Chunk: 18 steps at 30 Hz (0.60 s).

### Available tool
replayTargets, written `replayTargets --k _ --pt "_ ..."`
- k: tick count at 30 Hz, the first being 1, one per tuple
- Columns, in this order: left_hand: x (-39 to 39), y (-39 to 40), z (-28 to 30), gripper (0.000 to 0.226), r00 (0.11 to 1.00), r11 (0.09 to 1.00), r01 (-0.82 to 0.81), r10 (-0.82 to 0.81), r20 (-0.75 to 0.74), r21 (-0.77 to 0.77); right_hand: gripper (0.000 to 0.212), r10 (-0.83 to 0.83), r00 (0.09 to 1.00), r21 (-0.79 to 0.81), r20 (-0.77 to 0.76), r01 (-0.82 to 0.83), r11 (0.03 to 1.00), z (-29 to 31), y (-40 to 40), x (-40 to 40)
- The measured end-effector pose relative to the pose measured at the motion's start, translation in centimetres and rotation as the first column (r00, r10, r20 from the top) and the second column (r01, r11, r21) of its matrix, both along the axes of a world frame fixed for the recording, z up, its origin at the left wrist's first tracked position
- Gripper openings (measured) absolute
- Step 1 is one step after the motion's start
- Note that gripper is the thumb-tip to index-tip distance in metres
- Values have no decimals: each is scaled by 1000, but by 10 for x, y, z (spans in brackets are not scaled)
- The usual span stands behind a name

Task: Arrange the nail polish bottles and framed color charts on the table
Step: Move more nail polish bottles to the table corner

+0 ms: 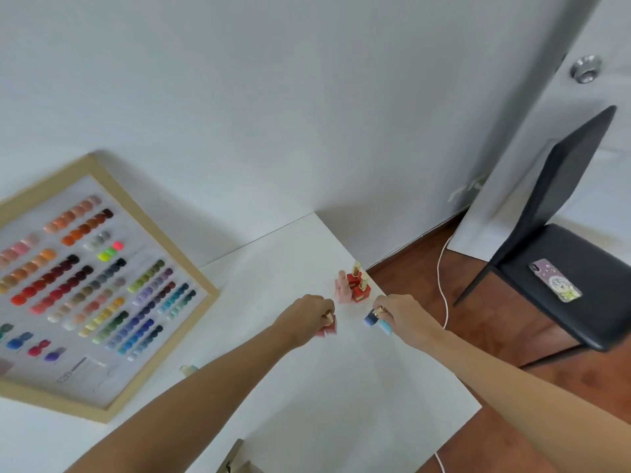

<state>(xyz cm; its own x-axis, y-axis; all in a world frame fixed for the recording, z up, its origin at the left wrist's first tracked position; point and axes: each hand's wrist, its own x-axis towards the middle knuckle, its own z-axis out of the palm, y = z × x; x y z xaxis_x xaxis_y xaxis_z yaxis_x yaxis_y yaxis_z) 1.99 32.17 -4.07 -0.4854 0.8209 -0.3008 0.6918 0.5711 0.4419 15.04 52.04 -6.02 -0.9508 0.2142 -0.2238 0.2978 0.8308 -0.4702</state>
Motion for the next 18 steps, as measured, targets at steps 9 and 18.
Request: replayTargets --k 9,18 --pt "1 45 -15 34 998 998 -23 20 -57 -53 31 94 995 35 28 -95 995 -12 10 -15" --pt "-1 55 -19 42 994 992 -51 38 -107 -117 30 84 996 12 -19 -84 996 -24 13 -22"
